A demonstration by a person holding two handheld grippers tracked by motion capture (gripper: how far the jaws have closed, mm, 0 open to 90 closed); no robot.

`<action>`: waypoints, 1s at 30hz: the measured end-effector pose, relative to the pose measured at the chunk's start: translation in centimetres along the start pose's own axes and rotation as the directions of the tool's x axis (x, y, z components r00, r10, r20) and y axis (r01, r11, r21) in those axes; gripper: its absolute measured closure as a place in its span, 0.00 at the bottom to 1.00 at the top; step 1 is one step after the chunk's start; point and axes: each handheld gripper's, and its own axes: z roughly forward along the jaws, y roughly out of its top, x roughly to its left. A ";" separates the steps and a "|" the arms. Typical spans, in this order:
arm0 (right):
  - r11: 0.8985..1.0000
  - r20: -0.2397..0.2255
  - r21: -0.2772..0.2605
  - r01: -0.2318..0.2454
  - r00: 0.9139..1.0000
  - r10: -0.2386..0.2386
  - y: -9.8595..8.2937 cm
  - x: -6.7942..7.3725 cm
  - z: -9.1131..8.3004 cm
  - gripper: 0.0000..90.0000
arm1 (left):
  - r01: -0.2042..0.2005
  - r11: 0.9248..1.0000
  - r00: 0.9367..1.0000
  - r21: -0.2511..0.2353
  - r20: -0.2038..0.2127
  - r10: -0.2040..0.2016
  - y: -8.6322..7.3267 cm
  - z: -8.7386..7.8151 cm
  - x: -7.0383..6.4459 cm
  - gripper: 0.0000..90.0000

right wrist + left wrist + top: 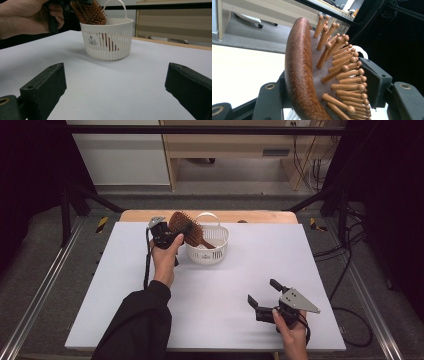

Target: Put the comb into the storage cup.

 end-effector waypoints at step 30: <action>1.000 0.000 -0.004 -0.004 1.000 0.004 0.0 -0.1 -0.1 0.04 | 0.031 1.000 0.999 -0.002 -0.036 -0.031 -0.1 0.2 0.6 0.38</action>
